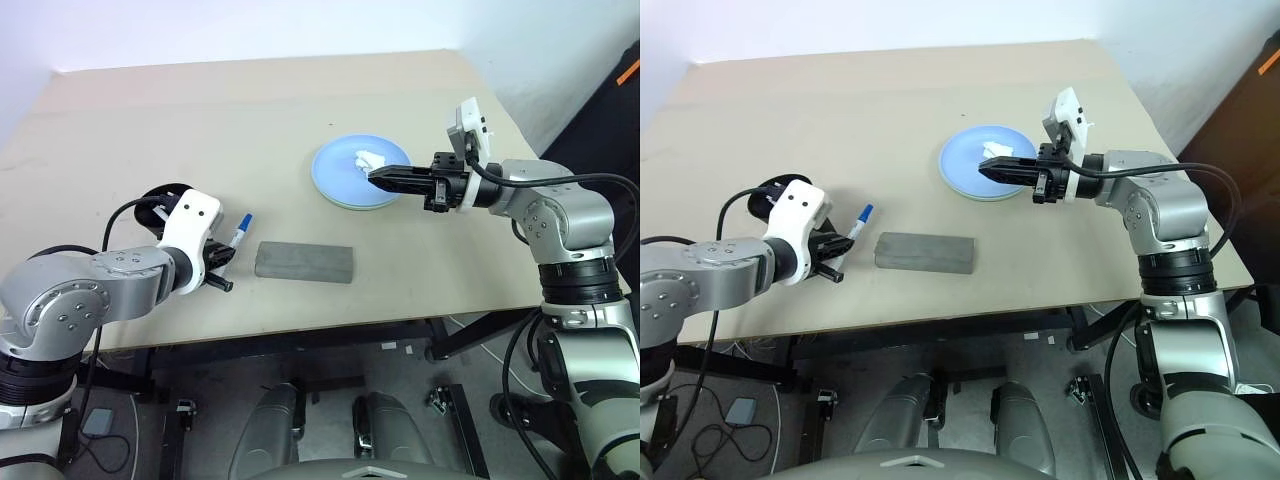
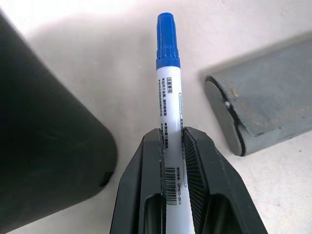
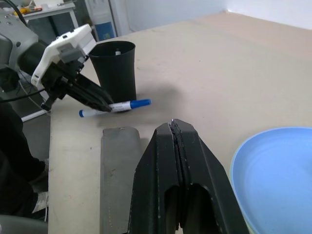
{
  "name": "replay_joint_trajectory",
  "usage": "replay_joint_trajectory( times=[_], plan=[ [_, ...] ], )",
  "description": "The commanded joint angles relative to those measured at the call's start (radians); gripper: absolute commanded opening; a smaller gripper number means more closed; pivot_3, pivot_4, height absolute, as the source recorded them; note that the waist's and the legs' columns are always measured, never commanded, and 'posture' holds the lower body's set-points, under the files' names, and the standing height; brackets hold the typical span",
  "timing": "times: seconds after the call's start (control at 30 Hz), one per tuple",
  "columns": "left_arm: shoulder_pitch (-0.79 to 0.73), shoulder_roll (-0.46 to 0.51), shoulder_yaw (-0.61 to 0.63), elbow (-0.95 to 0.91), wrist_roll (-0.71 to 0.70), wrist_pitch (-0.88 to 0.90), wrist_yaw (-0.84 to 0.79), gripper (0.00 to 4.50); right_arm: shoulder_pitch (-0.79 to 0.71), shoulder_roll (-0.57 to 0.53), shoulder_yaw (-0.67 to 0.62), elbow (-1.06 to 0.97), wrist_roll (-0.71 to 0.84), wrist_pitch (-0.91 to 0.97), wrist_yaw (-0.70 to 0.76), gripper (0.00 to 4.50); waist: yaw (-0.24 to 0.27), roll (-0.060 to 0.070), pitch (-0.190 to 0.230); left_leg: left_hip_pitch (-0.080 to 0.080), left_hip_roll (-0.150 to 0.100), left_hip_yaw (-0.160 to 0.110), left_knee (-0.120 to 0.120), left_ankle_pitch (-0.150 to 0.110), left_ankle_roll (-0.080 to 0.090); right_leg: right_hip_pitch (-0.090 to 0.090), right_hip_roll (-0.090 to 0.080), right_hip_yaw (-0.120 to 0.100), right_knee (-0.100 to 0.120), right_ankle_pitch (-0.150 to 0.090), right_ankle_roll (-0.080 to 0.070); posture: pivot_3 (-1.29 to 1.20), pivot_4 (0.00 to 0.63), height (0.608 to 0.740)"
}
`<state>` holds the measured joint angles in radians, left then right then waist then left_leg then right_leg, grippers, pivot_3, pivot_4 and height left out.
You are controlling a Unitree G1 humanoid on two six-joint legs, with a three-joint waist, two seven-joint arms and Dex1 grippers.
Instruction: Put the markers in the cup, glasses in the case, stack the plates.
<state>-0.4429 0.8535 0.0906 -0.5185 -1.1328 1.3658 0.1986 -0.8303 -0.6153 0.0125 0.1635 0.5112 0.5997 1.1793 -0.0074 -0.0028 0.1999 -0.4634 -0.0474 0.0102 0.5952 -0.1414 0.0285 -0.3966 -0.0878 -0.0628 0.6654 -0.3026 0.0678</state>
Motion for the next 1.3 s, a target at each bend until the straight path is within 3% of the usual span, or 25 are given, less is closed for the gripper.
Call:
replay_joint_trajectory(
  times=[0.03,0.6,0.9,1.1,1.3],
  plan=[
    [-0.004,0.028,0.054,-0.069,0.016,0.013,-0.033,0.26,-0.039,-0.005,-0.011,-0.004,-0.006,-0.032,0.015,0.00,0.000,0.000,0.000,0.000,0.000,0.000,0.000,0.000,0.000,0.000,0.000,0.000,0.000,0.000,0.000,0.00,0.150,0.712],
    [0.041,0.101,0.245,-0.161,0.043,-0.041,-0.215,0.26,-0.074,-0.002,-0.024,0.036,-0.012,-0.095,0.061,0.00,0.000,0.000,0.000,0.000,0.000,0.000,0.000,0.000,0.000,0.000,0.000,0.000,0.000,0.000,0.000,0.00,0.150,0.712],
    [0.061,0.041,0.348,-0.184,0.126,-0.323,-0.374,0.26,-0.090,0.000,-0.021,0.059,-0.018,-0.115,0.073,0.00,-0.001,0.000,0.000,0.000,0.000,0.000,-0.001,0.000,0.000,-0.001,0.000,0.000,0.000,0.000,-0.001,0.00,0.150,0.712],
    [0.060,-0.073,0.319,-0.160,0.354,-0.670,-0.458,0.26,-0.094,0.004,-0.035,0.056,-0.004,-0.114,0.063,0.00,0.000,0.000,0.000,0.000,0.000,0.002,-0.001,0.000,0.000,0.000,0.000,0.000,-0.001,0.000,0.000,0.00,0.150,0.712],
    [0.126,-0.145,0.310,-0.129,0.515,-0.870,-0.495,0.26,-0.084,0.002,-0.047,0.041,0.003,-0.117,0.056,0.00,-0.001,0.000,0.000,0.000,0.001,0.004,-0.001,-0.001,0.001,-0.001,0.000,0.001,-0.001,0.001,0.000,0.00,0.150,0.712]
  ],
)
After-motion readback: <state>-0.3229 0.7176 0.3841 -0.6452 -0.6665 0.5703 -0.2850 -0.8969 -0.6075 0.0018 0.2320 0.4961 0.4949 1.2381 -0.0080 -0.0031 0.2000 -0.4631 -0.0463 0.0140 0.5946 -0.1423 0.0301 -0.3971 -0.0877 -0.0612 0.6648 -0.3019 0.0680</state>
